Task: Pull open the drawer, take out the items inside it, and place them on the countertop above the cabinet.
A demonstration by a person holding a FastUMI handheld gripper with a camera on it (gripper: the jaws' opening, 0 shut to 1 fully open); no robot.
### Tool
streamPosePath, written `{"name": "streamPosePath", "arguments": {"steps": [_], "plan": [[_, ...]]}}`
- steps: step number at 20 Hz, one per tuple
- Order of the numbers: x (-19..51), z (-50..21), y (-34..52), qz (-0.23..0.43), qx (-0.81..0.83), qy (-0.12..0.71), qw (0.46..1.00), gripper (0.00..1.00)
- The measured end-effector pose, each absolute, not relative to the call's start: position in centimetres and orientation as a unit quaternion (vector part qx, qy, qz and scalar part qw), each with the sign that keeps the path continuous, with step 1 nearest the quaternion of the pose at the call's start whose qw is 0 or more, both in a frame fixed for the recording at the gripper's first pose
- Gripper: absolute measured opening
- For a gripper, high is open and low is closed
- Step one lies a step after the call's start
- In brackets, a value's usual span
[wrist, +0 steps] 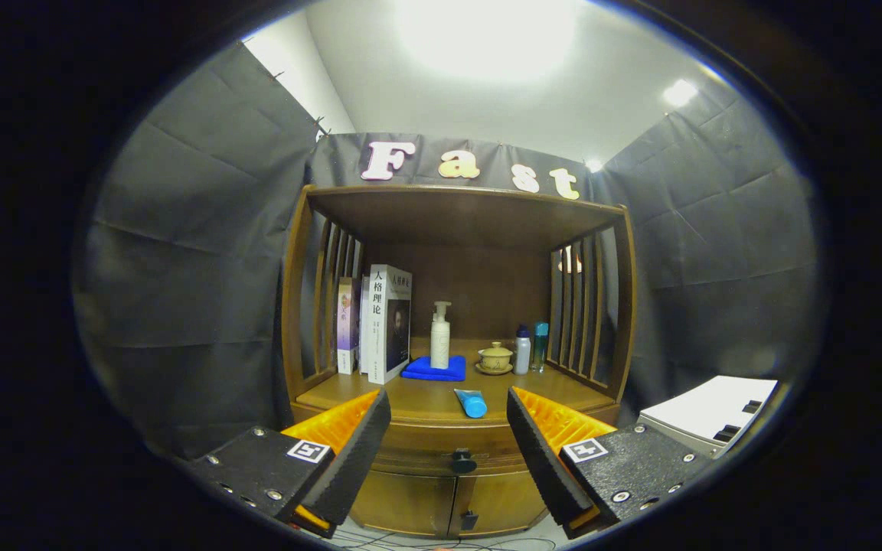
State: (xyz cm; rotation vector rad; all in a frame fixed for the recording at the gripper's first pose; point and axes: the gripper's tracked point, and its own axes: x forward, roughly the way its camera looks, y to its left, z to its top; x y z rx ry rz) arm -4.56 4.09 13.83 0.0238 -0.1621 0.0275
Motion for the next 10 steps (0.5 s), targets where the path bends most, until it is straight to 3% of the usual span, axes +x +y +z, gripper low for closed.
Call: {"name": "streamPosePath", "arguments": {"steps": [10], "plan": [[-6.2, 14.1, 4.0, 0.014, -0.004, -0.102, 0.995, 0.95]]}}
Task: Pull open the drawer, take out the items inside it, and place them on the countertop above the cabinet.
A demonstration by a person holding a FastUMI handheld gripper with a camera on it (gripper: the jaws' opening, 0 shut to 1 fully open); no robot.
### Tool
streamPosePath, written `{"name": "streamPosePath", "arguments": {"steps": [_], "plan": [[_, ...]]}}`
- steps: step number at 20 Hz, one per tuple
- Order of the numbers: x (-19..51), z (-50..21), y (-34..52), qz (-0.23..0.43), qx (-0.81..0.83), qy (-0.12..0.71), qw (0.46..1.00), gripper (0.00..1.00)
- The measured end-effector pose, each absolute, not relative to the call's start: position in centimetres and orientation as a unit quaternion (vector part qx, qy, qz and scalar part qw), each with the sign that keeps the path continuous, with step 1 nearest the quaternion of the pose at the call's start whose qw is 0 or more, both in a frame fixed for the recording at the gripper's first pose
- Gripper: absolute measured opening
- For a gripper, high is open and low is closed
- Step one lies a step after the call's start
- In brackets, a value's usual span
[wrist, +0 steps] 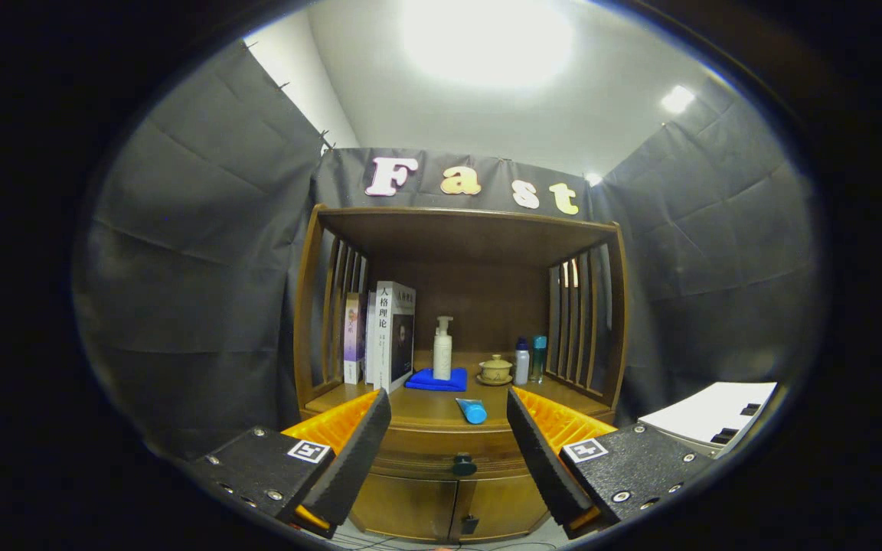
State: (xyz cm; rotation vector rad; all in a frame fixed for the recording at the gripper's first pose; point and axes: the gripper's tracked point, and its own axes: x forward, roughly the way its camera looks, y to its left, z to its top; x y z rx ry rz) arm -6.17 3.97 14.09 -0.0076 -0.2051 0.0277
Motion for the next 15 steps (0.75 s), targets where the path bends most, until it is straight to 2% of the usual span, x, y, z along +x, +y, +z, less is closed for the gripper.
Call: {"name": "streamPosePath", "arguments": {"steps": [15], "plan": [[-6.1, 14.3, 3.6, 0.025, 0.022, -0.103, 0.994, 0.95]]}}
